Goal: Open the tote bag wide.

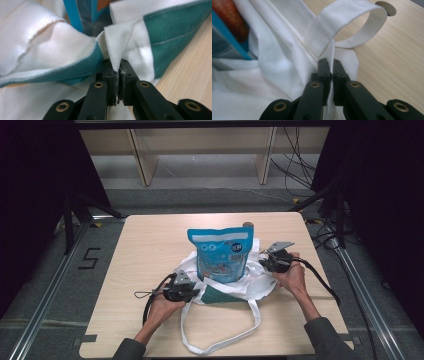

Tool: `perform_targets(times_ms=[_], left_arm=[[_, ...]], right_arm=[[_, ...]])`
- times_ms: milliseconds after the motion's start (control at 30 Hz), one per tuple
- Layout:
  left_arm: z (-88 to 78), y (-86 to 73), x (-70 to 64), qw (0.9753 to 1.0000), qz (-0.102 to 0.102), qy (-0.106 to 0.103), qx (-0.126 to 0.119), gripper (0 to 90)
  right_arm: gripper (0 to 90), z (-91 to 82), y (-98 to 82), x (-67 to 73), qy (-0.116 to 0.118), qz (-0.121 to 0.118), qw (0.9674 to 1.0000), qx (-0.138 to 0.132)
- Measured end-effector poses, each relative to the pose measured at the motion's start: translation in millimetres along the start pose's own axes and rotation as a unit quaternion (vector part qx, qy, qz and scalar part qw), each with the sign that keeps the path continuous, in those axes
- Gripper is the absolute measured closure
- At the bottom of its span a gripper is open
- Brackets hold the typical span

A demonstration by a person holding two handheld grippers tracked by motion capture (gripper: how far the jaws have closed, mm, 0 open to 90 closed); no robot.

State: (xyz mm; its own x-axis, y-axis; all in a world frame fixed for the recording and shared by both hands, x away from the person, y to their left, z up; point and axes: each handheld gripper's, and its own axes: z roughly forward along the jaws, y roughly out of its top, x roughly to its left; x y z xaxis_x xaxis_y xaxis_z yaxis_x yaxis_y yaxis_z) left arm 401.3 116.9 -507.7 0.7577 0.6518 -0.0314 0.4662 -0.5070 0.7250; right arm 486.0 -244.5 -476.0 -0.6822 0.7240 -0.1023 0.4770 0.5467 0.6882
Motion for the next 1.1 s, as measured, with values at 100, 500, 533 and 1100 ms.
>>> perform_targets(times_ms=[100, 500, 533, 1100], left_arm=[[-0.7, -0.3, 1.5, 1.0, -0.006, -0.003, -0.001, 84.5], [-54.6, 30.8, 8.6, 0.9973, -0.005, -0.019, -0.071, 59.1], [-55.2, 30.9, 9.4, 0.9964, -0.02, -0.021, -0.08, 59.5], [-83.7, 12.3, 27.9, 0.9935, -0.063, 0.024, -0.091, 49.3]], right_arm=[[88.4, 19.9, -1.7, 5.1, -0.013, -0.006, 0.9997, 0.021], [66.0, -28.2, 8.5, -5.4, 0.025, 0.048, 0.9981, -0.03], [64.2, -37.1, 8.6, -6.1, 0.028, 0.047, 0.9973, -0.049], [51.2, -86.2, -13.3, 8.7, 0.043, 0.044, 0.9965, -0.056]])
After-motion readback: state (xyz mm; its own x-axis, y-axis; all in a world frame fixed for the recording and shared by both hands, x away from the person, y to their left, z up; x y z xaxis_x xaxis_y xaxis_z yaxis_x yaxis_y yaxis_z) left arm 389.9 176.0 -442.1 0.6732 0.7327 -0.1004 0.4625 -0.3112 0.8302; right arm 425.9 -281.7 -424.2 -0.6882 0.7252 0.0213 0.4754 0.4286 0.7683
